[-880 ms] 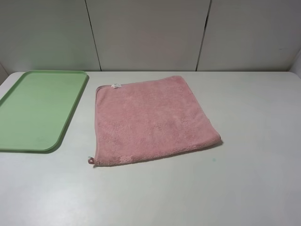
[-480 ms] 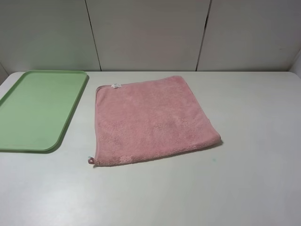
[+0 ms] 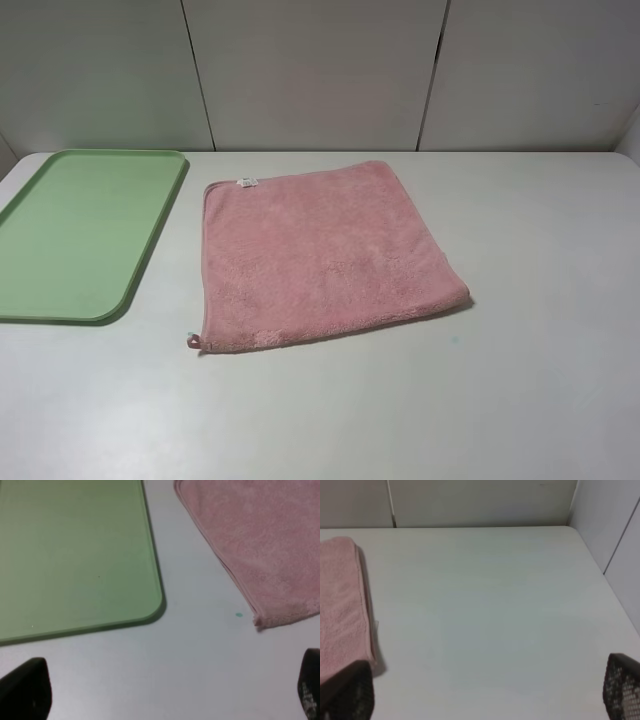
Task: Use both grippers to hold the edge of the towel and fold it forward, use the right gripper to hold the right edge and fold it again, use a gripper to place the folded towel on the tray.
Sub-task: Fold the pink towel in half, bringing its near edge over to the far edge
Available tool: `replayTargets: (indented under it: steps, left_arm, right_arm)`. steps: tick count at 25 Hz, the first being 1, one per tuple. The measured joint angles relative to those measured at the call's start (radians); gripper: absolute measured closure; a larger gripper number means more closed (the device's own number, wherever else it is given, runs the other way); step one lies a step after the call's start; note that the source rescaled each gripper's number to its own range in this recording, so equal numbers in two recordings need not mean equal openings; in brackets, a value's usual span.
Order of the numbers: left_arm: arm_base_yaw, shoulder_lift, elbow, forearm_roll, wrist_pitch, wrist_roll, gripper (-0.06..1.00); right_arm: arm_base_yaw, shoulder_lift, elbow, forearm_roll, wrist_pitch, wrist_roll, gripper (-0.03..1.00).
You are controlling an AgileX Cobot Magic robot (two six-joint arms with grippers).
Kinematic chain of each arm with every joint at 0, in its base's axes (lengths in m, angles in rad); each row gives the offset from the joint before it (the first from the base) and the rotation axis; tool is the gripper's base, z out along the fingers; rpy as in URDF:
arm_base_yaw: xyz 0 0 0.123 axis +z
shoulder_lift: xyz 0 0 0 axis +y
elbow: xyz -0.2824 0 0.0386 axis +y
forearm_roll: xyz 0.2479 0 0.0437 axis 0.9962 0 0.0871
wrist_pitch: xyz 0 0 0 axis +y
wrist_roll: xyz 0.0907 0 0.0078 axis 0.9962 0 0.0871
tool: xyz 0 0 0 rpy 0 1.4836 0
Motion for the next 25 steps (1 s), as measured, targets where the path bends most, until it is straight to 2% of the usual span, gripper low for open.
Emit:
replayTargets:
  steps: [25]
  left_arm:
    - [0.0,0.0,0.0,-0.004,0.0,0.0,-0.04]
  right_arm:
    - [0.0,0.013,-0.001,0.004,0.0,0.022,-0.03]
